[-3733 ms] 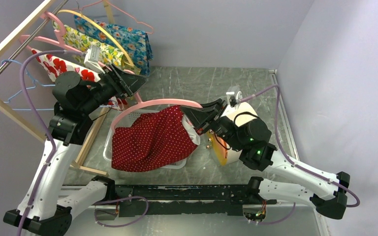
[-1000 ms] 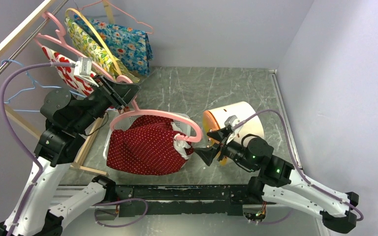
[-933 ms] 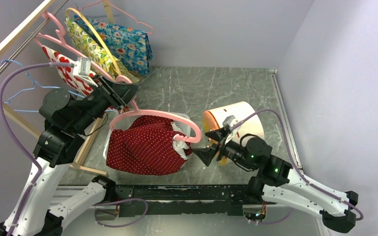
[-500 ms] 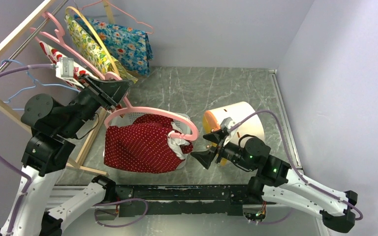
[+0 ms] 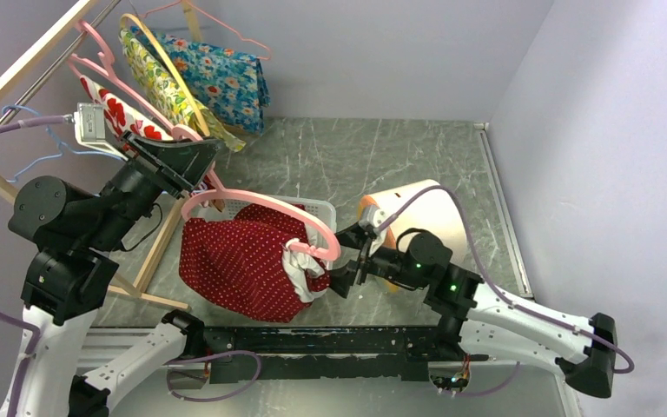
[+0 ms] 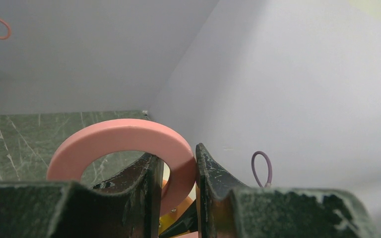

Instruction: Remove the skirt from the hanger

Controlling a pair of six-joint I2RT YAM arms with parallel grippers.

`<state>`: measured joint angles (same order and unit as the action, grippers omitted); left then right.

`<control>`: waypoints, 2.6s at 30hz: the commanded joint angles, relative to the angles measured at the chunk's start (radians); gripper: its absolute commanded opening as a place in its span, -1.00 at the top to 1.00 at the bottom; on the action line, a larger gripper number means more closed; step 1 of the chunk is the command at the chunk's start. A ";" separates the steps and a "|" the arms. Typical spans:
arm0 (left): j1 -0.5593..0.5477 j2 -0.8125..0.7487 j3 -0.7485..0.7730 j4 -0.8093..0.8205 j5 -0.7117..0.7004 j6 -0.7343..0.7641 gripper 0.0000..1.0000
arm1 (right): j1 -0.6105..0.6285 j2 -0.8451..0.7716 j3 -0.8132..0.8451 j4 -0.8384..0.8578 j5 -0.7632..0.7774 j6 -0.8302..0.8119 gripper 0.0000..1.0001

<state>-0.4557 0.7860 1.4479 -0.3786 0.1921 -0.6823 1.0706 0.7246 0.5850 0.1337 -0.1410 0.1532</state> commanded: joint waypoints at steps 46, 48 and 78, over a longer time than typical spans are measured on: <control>-0.009 -0.028 0.054 -0.074 -0.024 0.035 0.86 | 0.014 0.117 0.157 0.163 -0.188 0.039 -0.80; -0.008 -0.040 0.039 -0.066 -0.025 0.031 0.86 | 0.013 0.083 0.157 0.119 -0.192 0.030 -0.88; -0.008 -0.041 -0.068 -0.019 0.191 0.176 0.86 | 0.013 0.232 0.405 0.160 -0.010 0.034 1.00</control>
<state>-0.4564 0.7418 1.3960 -0.4320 0.3019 -0.5732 1.0817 0.9554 0.8906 0.2680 -0.2443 0.1989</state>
